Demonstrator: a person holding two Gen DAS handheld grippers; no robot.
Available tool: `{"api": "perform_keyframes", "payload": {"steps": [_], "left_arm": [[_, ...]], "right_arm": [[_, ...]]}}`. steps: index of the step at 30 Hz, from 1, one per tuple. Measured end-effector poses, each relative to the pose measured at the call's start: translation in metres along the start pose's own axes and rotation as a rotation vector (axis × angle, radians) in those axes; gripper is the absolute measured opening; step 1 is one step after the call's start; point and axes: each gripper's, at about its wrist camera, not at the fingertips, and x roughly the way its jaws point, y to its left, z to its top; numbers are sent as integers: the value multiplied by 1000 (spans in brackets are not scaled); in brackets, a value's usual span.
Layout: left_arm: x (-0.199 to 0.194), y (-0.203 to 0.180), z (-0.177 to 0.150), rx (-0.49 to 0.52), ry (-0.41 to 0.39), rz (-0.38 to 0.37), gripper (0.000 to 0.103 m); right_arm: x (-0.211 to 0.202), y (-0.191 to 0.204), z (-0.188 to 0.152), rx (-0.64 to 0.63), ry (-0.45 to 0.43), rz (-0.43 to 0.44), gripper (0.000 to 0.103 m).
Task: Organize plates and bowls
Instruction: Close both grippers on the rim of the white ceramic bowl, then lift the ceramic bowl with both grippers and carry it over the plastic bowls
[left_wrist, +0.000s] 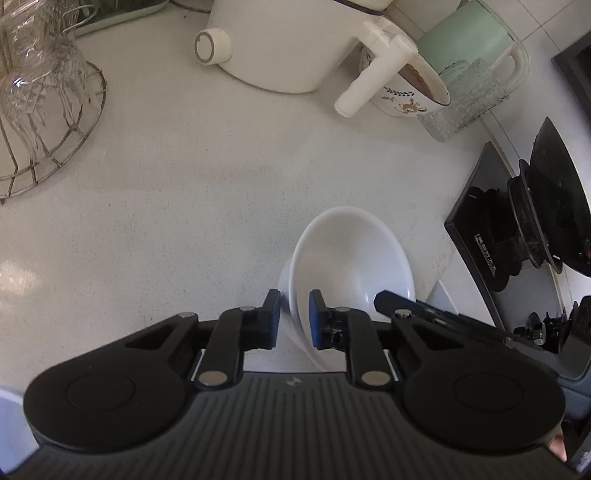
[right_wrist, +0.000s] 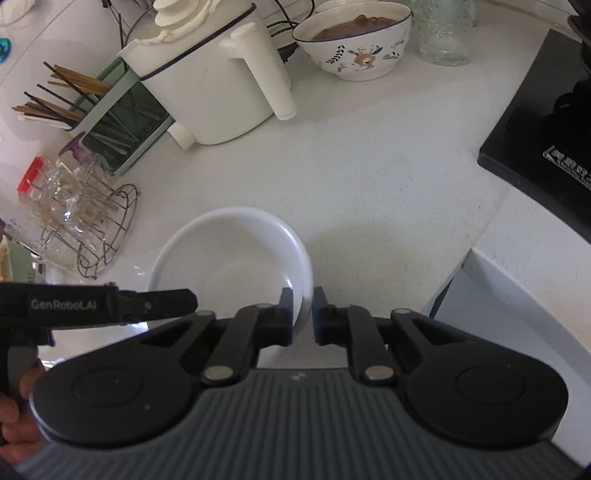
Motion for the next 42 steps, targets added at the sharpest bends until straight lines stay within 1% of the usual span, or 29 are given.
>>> {"api": "perform_keyframes", "payload": {"steps": [2, 6, 8, 12, 18, 24, 26, 28, 31, 42], "left_arm": [[-3, -3, 0, 18, 4, 8, 19], [-3, -7, 0, 28, 25, 30, 19], [-3, -9, 0, 20, 34, 49, 19], [-8, -7, 2, 4, 46, 45, 19], [-27, -14, 3, 32, 19, 68, 19], [-50, -11, 3, -8, -5, 46, 19], [-60, -14, 3, 5, -18, 38, 19], [-68, -18, 5, 22, -33, 39, 20], [-82, -17, 3, 16, -48, 31, 20], [-128, 1, -17, -42, -70, 59, 20]], "right_arm": [[-2, 2, 3, -14, 3, -6, 11], [-9, 4, 5, -26, -16, 13, 11], [-8, 7, 6, -36, -3, -10, 11], [-9, 10, 8, -32, 19, -29, 12], [-25, 17, 7, -19, 0, -7, 12], [-48, 31, 9, -41, -46, 25, 12], [-55, 33, 10, -39, -62, 45, 12], [-62, 36, 9, -42, -76, 41, 12], [-72, 40, 10, -31, -92, 54, 12], [-92, 67, 0, -61, -76, 118, 13]]}}
